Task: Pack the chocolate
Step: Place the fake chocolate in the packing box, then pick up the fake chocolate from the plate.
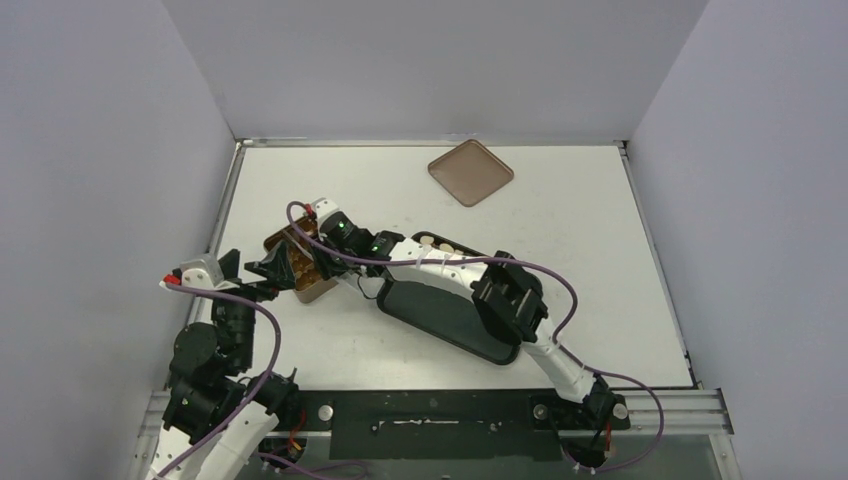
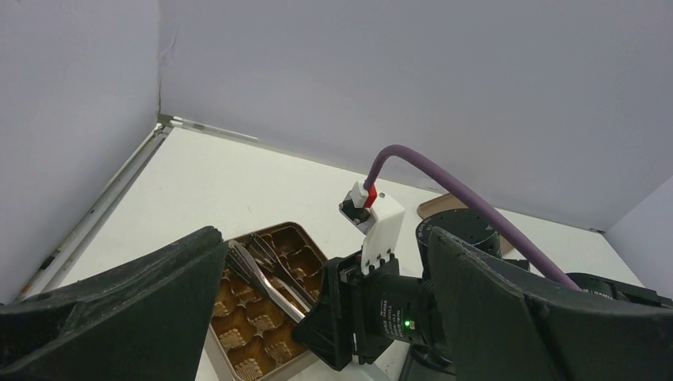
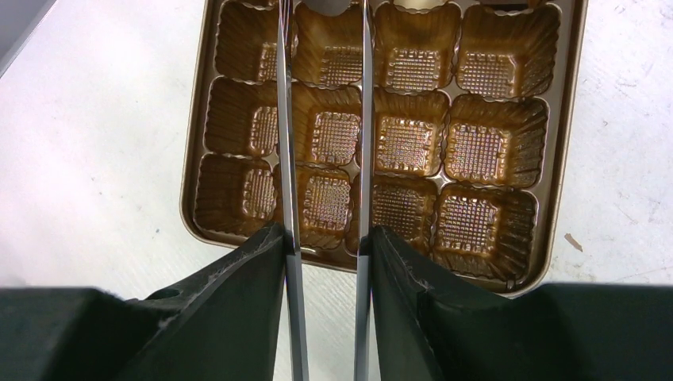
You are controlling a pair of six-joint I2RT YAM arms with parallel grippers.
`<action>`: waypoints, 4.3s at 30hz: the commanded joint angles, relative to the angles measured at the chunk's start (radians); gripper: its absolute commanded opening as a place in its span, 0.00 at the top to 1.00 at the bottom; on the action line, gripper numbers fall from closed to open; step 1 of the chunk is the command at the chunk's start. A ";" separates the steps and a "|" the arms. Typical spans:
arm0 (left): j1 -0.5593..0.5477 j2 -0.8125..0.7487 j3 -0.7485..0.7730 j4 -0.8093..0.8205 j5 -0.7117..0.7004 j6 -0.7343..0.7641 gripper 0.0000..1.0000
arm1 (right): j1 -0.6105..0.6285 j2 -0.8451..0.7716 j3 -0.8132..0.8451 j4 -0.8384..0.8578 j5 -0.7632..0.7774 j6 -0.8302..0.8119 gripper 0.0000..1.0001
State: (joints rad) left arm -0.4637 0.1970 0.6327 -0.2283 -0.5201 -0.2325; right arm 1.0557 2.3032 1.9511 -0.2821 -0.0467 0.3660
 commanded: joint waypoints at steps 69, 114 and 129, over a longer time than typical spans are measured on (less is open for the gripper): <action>-0.010 0.022 0.000 0.041 0.038 0.007 0.03 | -0.151 -0.857 -0.783 -0.173 0.220 0.080 0.55; -0.009 0.025 -0.002 0.044 0.047 0.009 0.03 | -0.151 -1.062 -1.061 -0.409 0.243 0.349 0.53; -0.009 0.020 -0.001 0.044 0.046 0.009 0.03 | -0.151 -1.020 -1.086 -0.369 0.220 0.358 0.52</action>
State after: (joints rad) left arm -0.4698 0.2180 0.6327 -0.2272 -0.4885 -0.2306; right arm 0.9039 1.2694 0.8707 -0.6987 0.1741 0.7055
